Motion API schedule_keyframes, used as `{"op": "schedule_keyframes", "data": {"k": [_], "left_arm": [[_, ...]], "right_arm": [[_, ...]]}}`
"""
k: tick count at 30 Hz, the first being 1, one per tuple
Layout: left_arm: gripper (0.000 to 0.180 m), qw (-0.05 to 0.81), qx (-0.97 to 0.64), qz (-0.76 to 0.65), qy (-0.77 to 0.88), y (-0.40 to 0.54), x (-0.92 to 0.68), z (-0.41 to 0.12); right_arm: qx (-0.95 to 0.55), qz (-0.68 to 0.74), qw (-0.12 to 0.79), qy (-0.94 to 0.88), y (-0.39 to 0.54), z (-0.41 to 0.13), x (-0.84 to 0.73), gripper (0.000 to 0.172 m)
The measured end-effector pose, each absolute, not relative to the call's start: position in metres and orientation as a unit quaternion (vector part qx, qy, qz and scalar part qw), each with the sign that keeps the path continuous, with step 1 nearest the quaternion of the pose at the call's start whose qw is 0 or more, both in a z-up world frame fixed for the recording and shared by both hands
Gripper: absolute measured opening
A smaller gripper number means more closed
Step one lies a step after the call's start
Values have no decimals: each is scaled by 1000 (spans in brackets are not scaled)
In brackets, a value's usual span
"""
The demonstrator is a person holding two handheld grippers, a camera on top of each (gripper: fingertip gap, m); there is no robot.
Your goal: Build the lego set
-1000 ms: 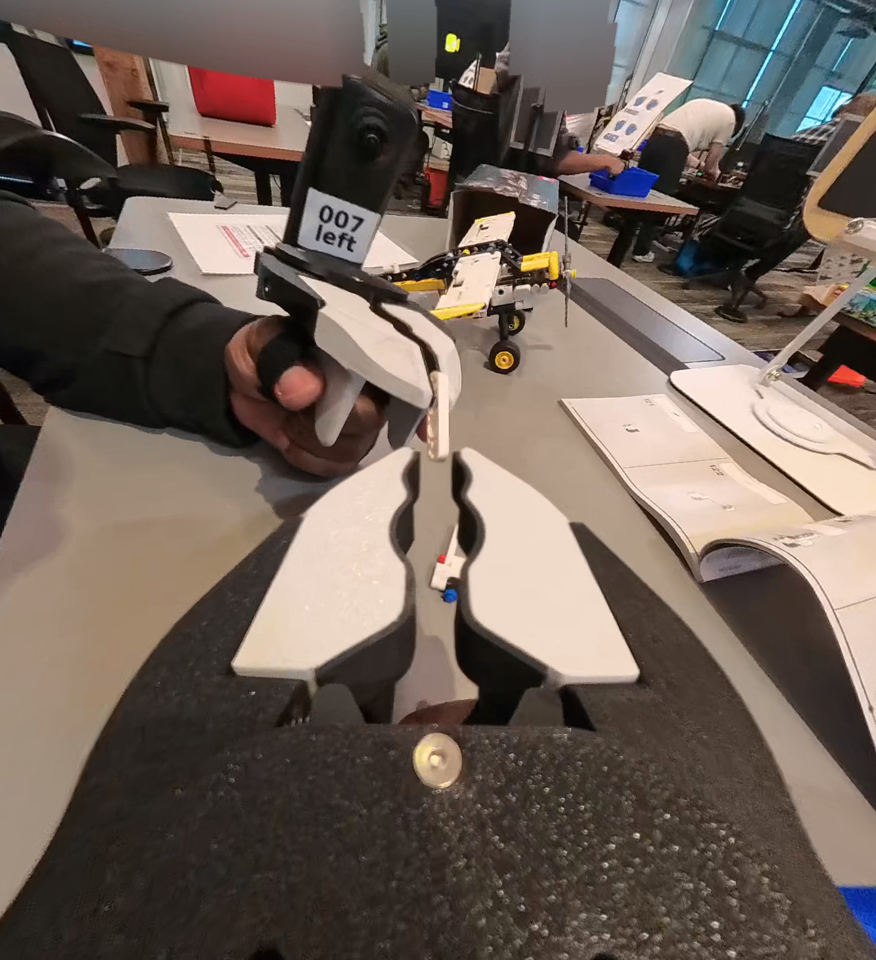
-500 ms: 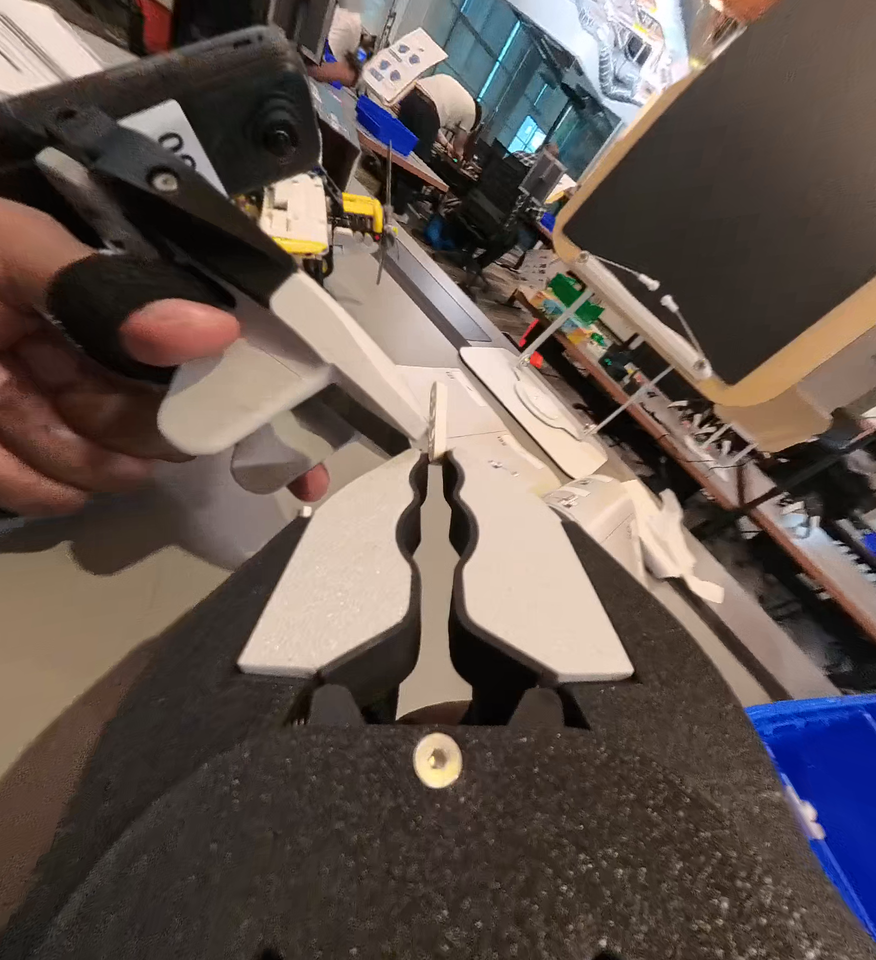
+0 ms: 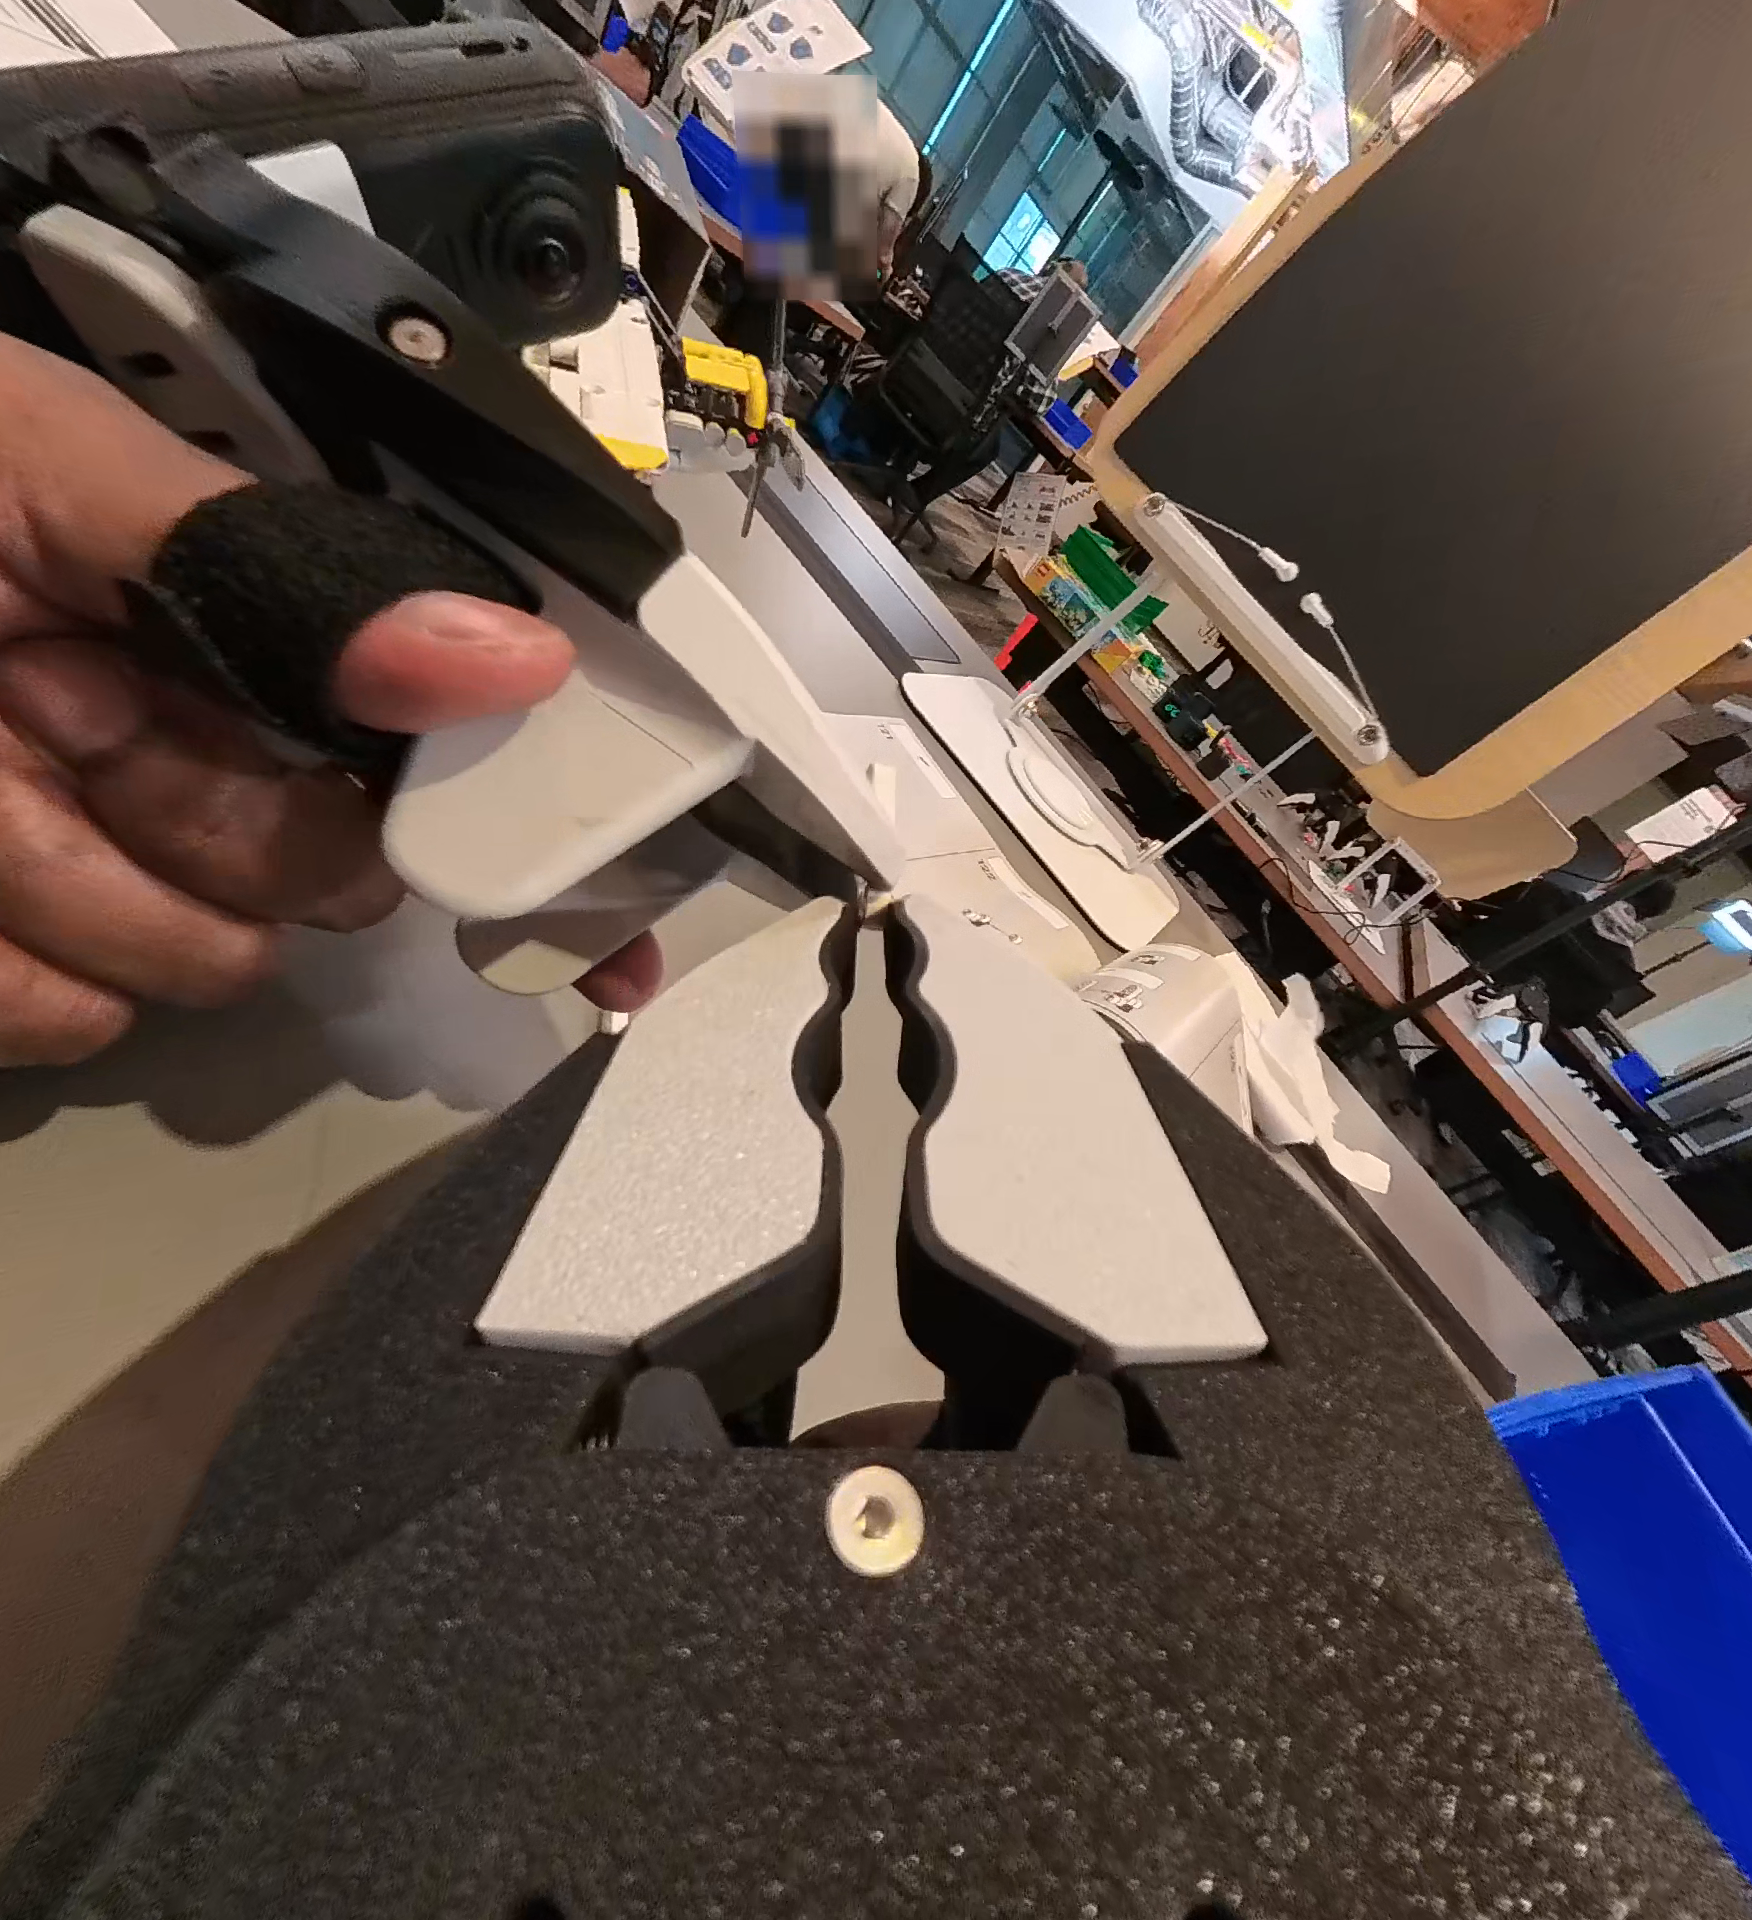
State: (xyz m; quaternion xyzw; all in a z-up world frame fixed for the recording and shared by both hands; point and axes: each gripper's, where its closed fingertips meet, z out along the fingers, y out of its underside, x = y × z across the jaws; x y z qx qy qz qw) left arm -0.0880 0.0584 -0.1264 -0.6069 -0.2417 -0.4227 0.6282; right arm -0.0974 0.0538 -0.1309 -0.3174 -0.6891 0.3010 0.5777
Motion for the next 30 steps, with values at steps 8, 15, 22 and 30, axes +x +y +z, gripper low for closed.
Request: {"op": "schedule_keyframes", "data": {"k": [8,15,22,30], "left_arm": [[9,630,-599,-427,-249,58,-89,-126],[9,625,-594,-442,-246,56,-89,-126],[10,628,-582,-454,-246,56,-88,-124],[10,630,-572,-463,-249,56,-87,-124]], "right_arm": [[-305,276,595,-690,55,-132,-97,4],[-298,281,595,-691,54,-132,-97,3],[-323,324,571,-682,53,-130,-97,3],[-354,365,541,-670,52,-131,-96,3]]}}
